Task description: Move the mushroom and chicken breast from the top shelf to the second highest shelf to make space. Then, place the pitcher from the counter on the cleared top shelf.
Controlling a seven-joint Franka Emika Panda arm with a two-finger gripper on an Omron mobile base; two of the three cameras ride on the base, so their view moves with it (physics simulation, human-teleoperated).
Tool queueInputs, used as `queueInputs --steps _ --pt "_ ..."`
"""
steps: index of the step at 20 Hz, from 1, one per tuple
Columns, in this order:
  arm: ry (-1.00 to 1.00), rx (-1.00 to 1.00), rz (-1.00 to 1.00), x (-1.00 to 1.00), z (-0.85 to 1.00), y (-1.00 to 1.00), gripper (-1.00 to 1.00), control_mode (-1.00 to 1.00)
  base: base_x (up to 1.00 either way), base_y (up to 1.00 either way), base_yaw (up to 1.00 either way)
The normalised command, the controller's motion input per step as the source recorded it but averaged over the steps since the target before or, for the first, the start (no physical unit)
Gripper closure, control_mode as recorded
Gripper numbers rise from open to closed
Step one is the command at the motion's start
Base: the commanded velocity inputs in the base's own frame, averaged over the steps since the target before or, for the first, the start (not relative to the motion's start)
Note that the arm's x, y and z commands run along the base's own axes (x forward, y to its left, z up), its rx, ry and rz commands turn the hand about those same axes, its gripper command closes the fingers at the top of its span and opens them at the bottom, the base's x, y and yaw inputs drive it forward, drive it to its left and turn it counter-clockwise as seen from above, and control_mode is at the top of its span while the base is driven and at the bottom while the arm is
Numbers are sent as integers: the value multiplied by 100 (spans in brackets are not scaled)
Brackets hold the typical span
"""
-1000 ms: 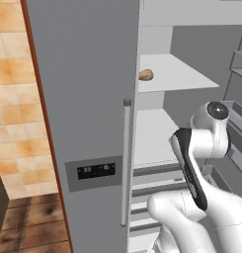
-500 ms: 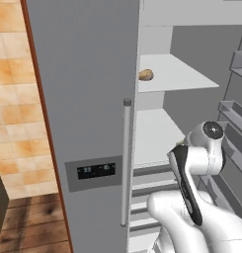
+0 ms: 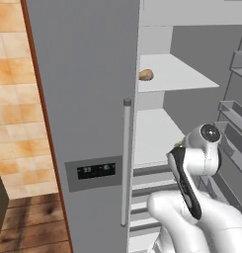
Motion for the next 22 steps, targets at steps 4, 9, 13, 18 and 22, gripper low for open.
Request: queueInputs --steps 4,9,13,18,22 --pt "0 2 7 43 -28 -32 100 -100 0 0 0" --pt "0 0 4 52 -29 -21 100 -100 0 0 0" --pt "0 0 1 59 -39 0 100 -100 0 0 0" --pt "0 0 1 63 -40 0 100 -100 0 0 0" --pt "0 0 1 61 -29 -3 100 -100 0 0 0"
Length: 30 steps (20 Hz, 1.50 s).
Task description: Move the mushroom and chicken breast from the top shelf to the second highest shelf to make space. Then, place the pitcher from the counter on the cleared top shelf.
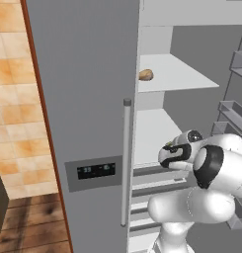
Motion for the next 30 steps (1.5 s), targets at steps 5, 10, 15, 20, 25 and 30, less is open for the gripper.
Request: queueInputs --steps 5,10,15,20,25,30 --pt "0 1 0 61 -5 -20 100 -100 0 0 0" --pt "0 2 0 62 0 -19 100 -100 0 0 0" --pt "0 2 0 48 0 -22 -100 -100 0 0 0" --pt "-2 1 2 7 18 -18 -100 -100 0 0 0" --pt "-3 0 4 -9 46 -1 -100 -100 0 0 0" --pt "-2 0 1 -18 77 3 -100 -100 0 0 0"
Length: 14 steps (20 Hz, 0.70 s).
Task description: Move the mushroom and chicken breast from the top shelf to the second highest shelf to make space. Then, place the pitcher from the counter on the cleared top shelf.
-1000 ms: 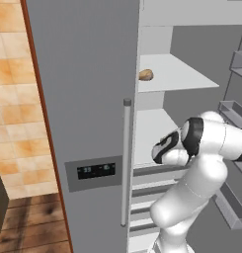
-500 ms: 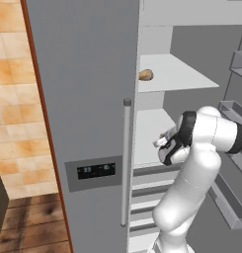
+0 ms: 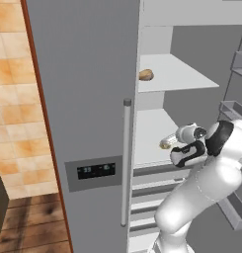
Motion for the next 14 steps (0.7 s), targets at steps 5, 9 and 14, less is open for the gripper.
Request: queueInputs --steps 5,9,14 --pt "6 -7 0 -42 85 27 -100 -100 0 0 0" --pt "12 -14 0 -37 100 48 -100 -100 0 0 0" --pt "20 -26 0 -59 100 81 -100 -100 0 0 0"
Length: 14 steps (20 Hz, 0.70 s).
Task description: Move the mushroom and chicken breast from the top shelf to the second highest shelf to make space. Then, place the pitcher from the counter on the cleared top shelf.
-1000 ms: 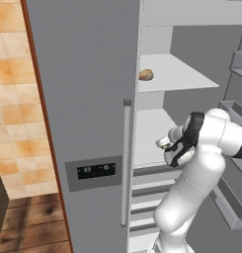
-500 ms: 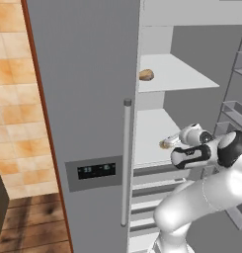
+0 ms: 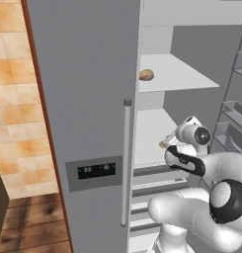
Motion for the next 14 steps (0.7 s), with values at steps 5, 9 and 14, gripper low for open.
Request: queueInputs --steps 5,9,14 --pt "26 -20 0 -96 100 31 -100 -100 0 0 0" --pt "7 -1 0 -100 100 -1 -100 -100 0 0 0" --pt "0 12 1 -74 100 -8 -100 -100 0 0 0"
